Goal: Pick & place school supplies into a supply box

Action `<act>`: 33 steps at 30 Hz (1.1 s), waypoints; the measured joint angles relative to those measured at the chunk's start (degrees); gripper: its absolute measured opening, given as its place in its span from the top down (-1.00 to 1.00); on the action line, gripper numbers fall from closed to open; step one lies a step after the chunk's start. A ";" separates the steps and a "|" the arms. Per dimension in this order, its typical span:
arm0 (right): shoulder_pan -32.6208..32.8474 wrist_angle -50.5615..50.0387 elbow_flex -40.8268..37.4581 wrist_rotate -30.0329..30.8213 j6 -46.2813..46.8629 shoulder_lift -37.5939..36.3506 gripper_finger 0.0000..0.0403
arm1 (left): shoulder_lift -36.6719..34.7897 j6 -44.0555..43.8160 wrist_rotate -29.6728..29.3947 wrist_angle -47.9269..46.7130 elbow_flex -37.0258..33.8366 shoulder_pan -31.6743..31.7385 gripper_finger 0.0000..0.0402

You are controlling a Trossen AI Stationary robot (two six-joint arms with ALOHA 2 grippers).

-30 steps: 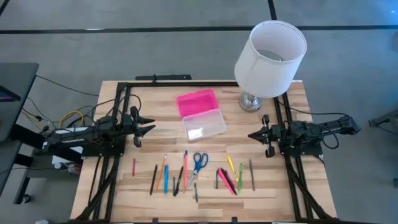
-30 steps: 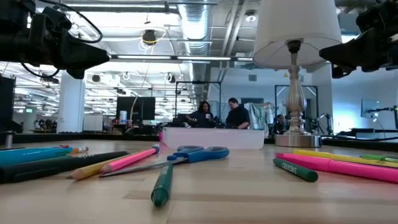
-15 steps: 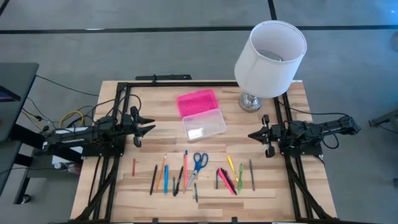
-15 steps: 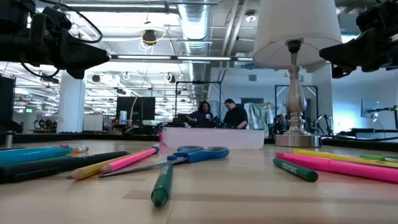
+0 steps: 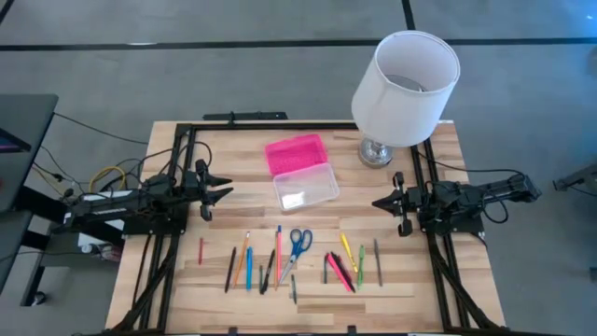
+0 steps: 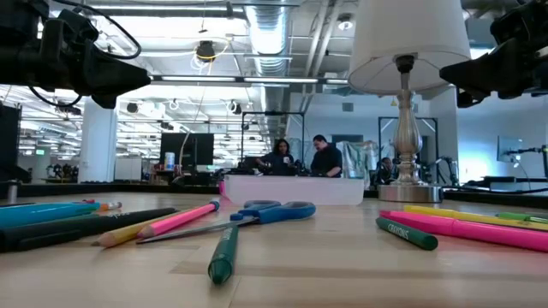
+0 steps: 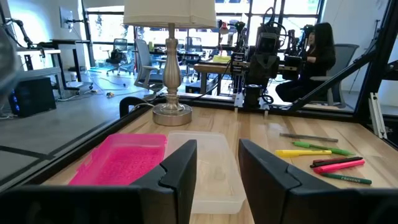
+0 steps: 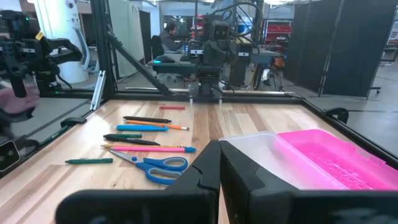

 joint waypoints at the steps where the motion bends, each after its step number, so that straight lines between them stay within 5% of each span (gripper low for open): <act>1: -0.01 0.01 -0.02 0.02 -0.01 -0.01 1.00 | -0.02 0.00 -0.01 0.01 -0.01 0.00 0.43; 12: 0.00 0.01 0.00 0.02 -0.36 -0.01 1.00 | -0.01 -1.25 0.00 0.01 -0.01 0.00 0.43; 17: -0.56 0.00 -0.01 0.10 -15.52 -0.01 1.00 | -0.01 -2.07 0.03 0.01 -0.01 0.01 0.43; 21: -0.46 0.01 -0.01 0.08 -19.20 -0.02 1.00 | -0.02 -3.61 0.52 -0.03 -0.01 0.01 0.43; 25: -0.42 0.31 0.00 0.08 -15.90 0.00 1.00 | -0.02 -2.45 0.54 -0.04 0.01 0.00 0.43; 33: -0.42 4.31 -0.02 0.02 4.91 -0.03 1.00 | -0.01 -2.00 -2.14 1.03 0.00 0.01 0.43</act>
